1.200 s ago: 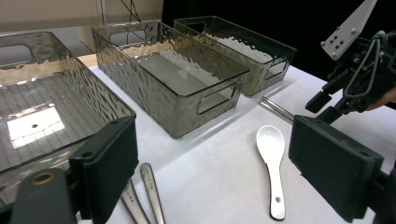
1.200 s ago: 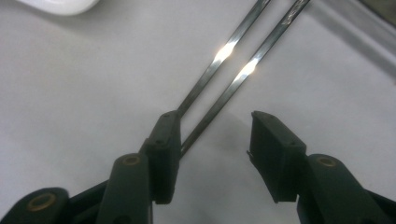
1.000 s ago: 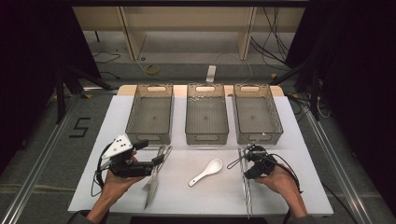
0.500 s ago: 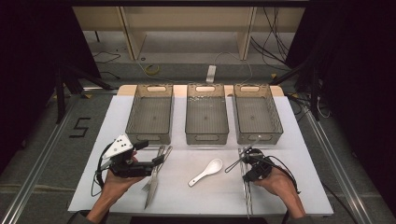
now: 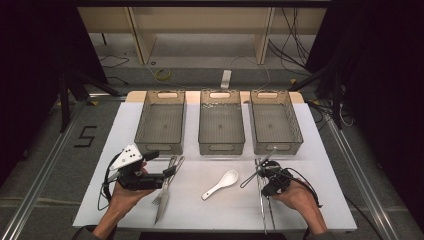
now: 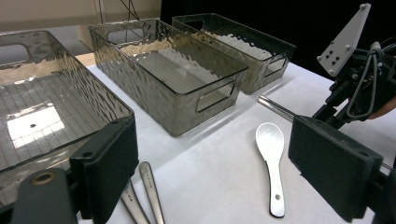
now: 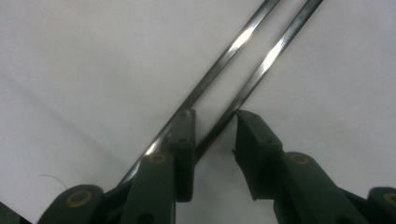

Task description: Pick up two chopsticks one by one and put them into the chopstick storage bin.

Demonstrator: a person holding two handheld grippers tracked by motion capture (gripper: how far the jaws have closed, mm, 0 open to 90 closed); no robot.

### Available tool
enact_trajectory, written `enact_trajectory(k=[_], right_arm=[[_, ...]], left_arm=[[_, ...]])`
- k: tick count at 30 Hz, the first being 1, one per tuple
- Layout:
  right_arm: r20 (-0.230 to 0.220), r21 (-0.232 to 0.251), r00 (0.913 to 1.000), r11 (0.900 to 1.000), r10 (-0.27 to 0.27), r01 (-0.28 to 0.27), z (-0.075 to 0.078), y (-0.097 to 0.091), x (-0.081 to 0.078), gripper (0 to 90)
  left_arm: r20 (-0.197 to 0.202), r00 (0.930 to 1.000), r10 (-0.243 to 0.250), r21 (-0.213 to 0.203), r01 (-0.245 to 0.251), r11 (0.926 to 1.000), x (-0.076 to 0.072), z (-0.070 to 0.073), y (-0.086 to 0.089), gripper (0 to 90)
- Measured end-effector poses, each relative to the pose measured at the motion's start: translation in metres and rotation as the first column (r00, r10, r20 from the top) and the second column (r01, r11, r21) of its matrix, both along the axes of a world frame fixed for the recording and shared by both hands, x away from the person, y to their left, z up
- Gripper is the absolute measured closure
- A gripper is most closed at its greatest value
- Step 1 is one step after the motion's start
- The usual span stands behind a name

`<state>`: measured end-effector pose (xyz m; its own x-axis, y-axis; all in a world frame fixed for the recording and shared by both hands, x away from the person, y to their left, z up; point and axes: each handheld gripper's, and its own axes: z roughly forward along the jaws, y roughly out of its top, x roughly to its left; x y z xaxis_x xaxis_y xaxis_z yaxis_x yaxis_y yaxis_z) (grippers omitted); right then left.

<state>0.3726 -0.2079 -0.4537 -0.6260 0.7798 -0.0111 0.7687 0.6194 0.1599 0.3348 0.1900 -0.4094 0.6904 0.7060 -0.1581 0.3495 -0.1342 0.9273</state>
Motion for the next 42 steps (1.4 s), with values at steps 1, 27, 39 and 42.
enact_trajectory(k=[1,27,39,42], right_arm=[[0.001,0.000,1.0000,1.0000,0.001,-0.001,0.000,0.000,0.000,69.6],[-0.019,-0.009,0.9998,1.0000,0.003,-0.003,0.001,-0.005,0.006,85.9],[0.009,0.007,0.9996,0.9996,0.027,-0.027,0.007,-0.011,0.008,86.7],[0.037,0.031,0.9986,0.9987,0.038,-0.039,0.015,-0.015,0.008,86.7]], left_arm=[[0.000,1.0000,0.000,-0.001,0.000,1.0000,0.000,0.000,0.000,15.1],[0.000,1.0000,0.000,0.002,0.000,1.0000,0.000,0.000,0.000,15.2],[-0.001,1.0000,0.001,0.002,-0.001,1.0000,0.000,0.000,0.000,15.3],[-0.002,1.0000,0.001,0.005,-0.001,1.0000,0.001,0.000,0.000,15.3]])
